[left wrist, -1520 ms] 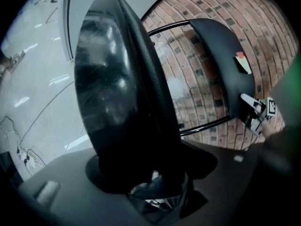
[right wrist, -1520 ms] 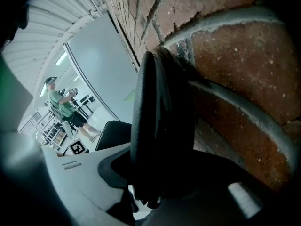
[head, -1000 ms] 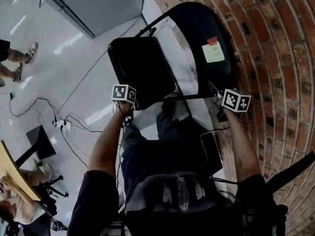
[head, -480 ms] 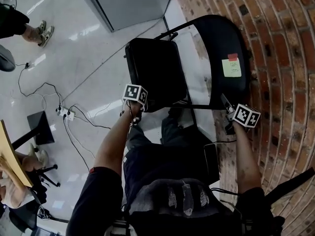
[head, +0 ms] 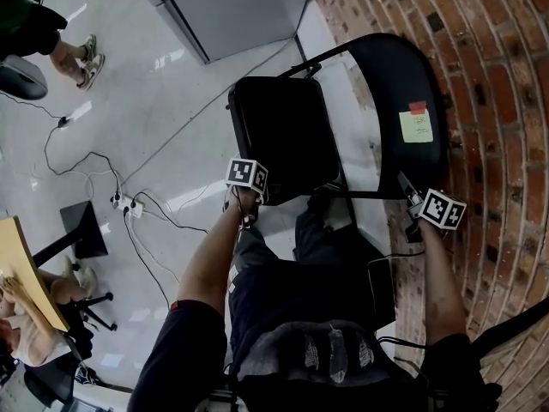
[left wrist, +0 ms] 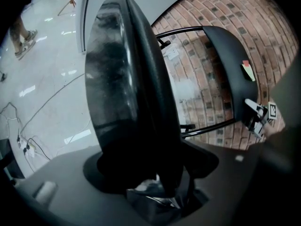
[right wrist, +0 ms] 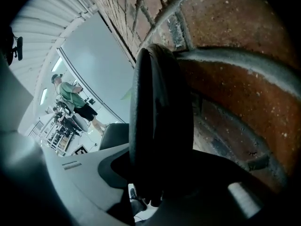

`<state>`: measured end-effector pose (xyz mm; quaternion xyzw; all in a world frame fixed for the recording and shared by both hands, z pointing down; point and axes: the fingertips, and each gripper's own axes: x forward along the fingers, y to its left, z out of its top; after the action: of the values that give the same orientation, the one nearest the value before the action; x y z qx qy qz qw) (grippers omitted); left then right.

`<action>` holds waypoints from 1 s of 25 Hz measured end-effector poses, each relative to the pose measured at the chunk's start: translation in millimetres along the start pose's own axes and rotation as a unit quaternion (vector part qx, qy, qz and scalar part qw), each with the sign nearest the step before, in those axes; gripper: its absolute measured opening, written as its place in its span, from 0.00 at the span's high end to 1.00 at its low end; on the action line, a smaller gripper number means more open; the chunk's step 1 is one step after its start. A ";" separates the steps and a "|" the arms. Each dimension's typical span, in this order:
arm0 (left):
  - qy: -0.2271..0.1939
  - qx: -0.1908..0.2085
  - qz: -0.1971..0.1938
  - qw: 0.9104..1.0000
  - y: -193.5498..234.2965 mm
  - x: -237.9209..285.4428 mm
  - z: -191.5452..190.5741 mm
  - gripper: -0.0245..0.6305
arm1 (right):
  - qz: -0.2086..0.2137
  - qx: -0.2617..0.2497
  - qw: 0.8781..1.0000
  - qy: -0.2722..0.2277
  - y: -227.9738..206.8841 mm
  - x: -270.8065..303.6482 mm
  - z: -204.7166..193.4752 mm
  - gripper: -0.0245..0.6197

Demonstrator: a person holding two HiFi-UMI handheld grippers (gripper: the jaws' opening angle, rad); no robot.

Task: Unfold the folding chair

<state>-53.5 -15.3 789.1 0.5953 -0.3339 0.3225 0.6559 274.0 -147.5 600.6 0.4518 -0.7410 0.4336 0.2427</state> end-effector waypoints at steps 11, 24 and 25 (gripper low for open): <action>0.003 -0.015 0.004 1.000 18.8 5.8 -5.1 0.40 | 0.008 0.004 1.000 0.000 -5.3 10.7 -7.4 0.76; -0.002 -0.031 0.014 0.999 38.6 -2.6 -8.5 0.37 | 0.012 -0.006 1.000 0.001 -3.3 17.9 -6.0 0.76; -0.002 -0.035 0.017 0.999 40.3 -1.1 -9.9 0.35 | 0.014 -0.005 1.000 0.002 -3.0 18.9 -6.5 0.76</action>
<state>-86.7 -2.1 810.3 0.5668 -0.3562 0.3206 0.6701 267.5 -151.2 619.4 0.4388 -0.7490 0.4343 0.2405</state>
